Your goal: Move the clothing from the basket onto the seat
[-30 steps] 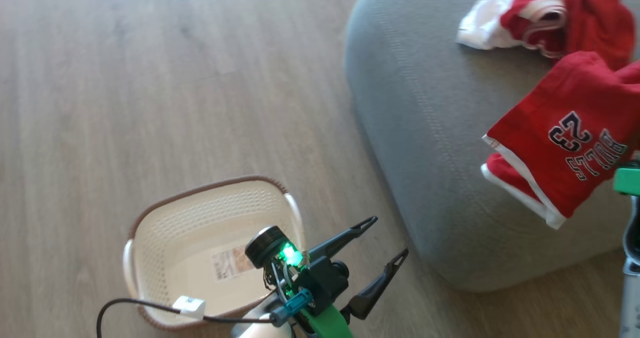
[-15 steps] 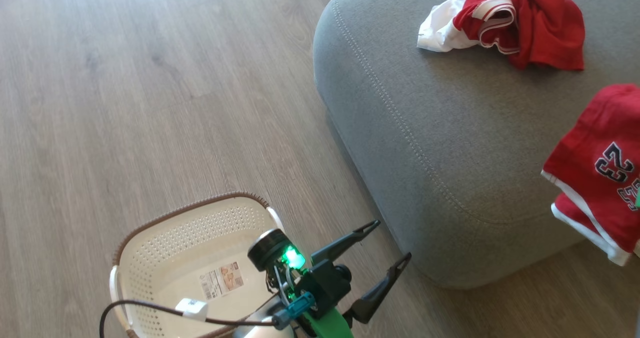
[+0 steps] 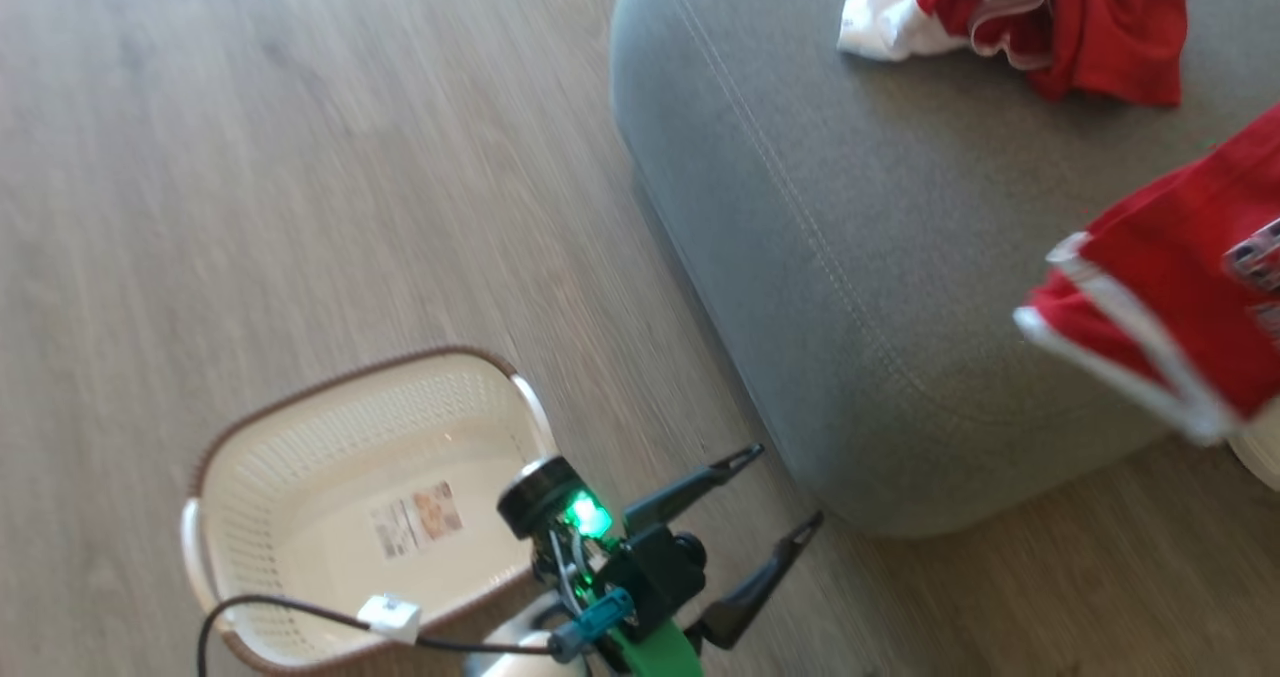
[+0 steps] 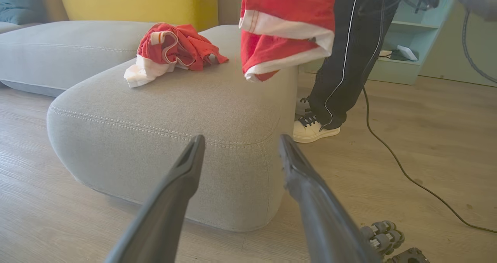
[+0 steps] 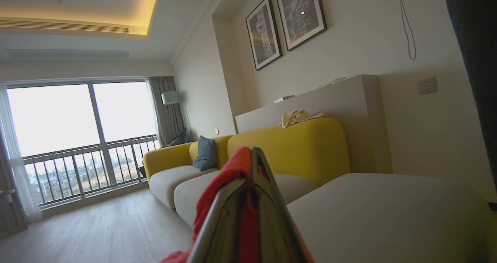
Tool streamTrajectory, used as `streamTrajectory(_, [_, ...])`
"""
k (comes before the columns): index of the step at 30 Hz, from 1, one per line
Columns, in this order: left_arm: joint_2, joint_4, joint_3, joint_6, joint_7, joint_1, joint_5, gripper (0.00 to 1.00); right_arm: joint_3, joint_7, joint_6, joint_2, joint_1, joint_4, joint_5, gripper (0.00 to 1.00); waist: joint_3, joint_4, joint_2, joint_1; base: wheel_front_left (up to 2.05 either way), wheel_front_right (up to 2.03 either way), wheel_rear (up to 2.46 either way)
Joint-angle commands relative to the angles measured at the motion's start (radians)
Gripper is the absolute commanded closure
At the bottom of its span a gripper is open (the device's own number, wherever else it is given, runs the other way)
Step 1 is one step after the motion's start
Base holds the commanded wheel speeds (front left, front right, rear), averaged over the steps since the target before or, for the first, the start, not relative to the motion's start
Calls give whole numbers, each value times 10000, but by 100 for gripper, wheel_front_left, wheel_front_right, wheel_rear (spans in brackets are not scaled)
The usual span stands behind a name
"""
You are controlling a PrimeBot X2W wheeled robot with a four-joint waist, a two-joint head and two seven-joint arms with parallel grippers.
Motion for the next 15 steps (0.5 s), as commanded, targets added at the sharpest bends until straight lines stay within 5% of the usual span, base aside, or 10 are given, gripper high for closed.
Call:
streamTrajectory(1, [117, -281, 253, -9, -49, -563, 79, 0, 194, -19, -2, -54, -735, -354, -19, 100, 604, -311, 0, 0, 0, 0, 0])
streamTrajectory(9, [1087, -171, -81, -9, -49, -1211, 95, 0, 17, -19, -2, -127, -3002, 64, -161, 100, 2260, -971, 0, 0, 0, 0, 0])
streamTrajectory(15, [1588, -272, -189, -9, -49, -1612, 103, 0, 25, -19, -2, -901, -4593, 663, -314, 100, 3364, -1065, 0, 0, 0, 0, 0])
